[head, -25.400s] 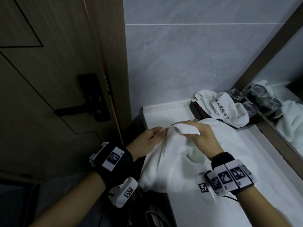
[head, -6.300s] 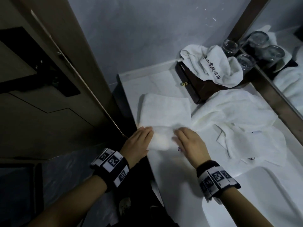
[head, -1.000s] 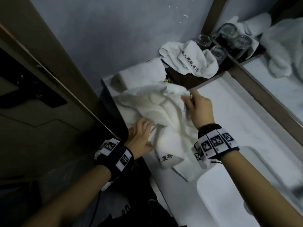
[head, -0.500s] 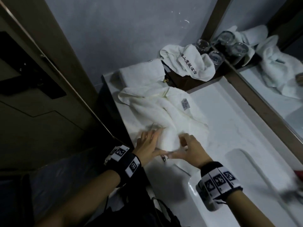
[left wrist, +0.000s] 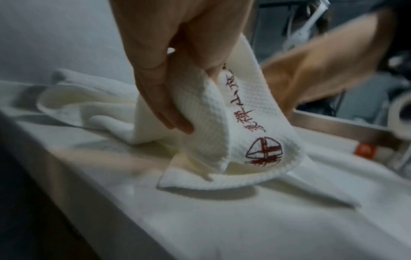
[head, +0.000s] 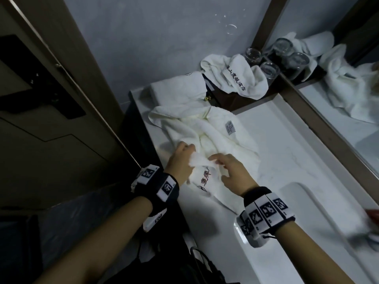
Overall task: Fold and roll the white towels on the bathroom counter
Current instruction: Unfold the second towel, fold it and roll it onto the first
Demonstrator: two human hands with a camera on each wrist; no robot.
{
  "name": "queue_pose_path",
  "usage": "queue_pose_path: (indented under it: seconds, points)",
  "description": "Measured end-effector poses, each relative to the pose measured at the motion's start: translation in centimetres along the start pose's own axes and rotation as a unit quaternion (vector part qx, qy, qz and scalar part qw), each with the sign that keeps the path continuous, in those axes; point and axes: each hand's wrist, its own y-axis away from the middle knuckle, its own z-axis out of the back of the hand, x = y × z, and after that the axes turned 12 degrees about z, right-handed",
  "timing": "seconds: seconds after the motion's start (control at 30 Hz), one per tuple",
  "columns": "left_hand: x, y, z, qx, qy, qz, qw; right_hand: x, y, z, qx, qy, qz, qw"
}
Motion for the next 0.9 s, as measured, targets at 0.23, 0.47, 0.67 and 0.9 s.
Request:
queue_pose_path:
  seconds: [0.23, 0.47, 0.67, 0.9]
  points:
    - [1.1, 0.3, 6.1, -0.081, 0.124, -0.077, 0.986, -2.4, -1.0, -1.5, 0.045, 0.123, -0.155, 0.979]
    - [3.8, 1.1, 8.2, -0.087, 0.138, -0.064, 0.985, -3.7, -3.5, -1.3, 0.013, 0.154, -0.124, 0.980]
    - [5.6, 2.7, 7.9, -0.086, 0.151, 0.020, 0.985, 0.7, -7.6, 4.9, -0.319, 0.105, 0.043, 0.941]
    - [4.7, 3.4, 7.2, -0.085, 0.161, 0.091, 0.979, 3.5, -10.4, 8.8, -0.279, 0.038, 0.141, 0.949]
